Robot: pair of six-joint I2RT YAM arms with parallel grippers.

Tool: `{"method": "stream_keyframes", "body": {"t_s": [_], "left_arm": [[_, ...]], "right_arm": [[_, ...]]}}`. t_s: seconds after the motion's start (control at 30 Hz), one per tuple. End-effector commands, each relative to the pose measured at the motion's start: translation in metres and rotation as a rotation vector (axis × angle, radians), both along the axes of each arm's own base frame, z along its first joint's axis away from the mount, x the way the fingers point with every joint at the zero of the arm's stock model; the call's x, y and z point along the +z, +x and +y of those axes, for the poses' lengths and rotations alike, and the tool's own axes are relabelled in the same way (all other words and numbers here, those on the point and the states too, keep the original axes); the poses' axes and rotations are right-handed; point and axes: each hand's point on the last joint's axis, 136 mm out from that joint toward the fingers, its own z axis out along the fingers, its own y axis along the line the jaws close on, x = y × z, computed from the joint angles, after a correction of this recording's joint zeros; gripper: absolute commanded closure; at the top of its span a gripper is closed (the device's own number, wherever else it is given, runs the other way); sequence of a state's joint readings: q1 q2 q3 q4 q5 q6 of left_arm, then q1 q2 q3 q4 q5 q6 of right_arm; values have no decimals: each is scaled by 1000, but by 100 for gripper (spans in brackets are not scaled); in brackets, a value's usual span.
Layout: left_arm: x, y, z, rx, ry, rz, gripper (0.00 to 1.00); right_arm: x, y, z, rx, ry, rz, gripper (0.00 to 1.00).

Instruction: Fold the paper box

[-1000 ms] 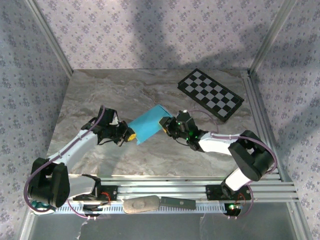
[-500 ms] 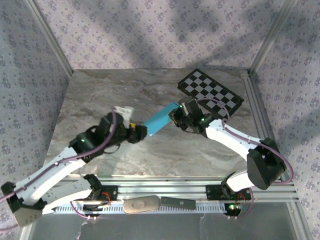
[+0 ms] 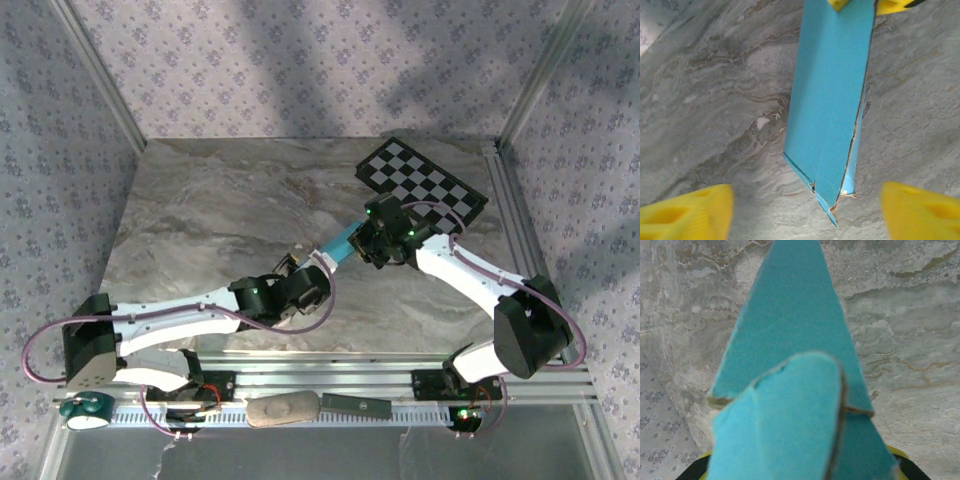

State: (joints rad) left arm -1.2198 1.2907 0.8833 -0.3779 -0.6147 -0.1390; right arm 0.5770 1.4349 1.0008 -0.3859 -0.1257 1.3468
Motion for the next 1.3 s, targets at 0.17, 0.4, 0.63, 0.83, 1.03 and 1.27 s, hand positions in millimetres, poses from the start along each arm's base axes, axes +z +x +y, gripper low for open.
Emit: {"method": "stream_keyframes", "body": {"t_s": [0.17,0.4,0.63,0.83,1.03,1.27], "left_arm": [[-7,-5,-11,-156,-83,-57,15],[-14,19,-10,-104,-137,-103,15],[-26,16,-27,-210,-197,-45,16],[-41,5,-31,-270,-209,-20,16],[-55,16,-28,-245,-202,-5,16],[-52,40,-33,-207,-299,3,22]], "right_arm": [[-11,-11,-15,-27,-3,101,79],[-11,-15,-18,-26,18,134,80],[-8,-15,-27,-46,29,141,81],[-9,-14,-30,-53,39,154,81],[-9,-15,-31,-52,57,164,81],[-10,-18,-31,-53,64,173,82]]}}
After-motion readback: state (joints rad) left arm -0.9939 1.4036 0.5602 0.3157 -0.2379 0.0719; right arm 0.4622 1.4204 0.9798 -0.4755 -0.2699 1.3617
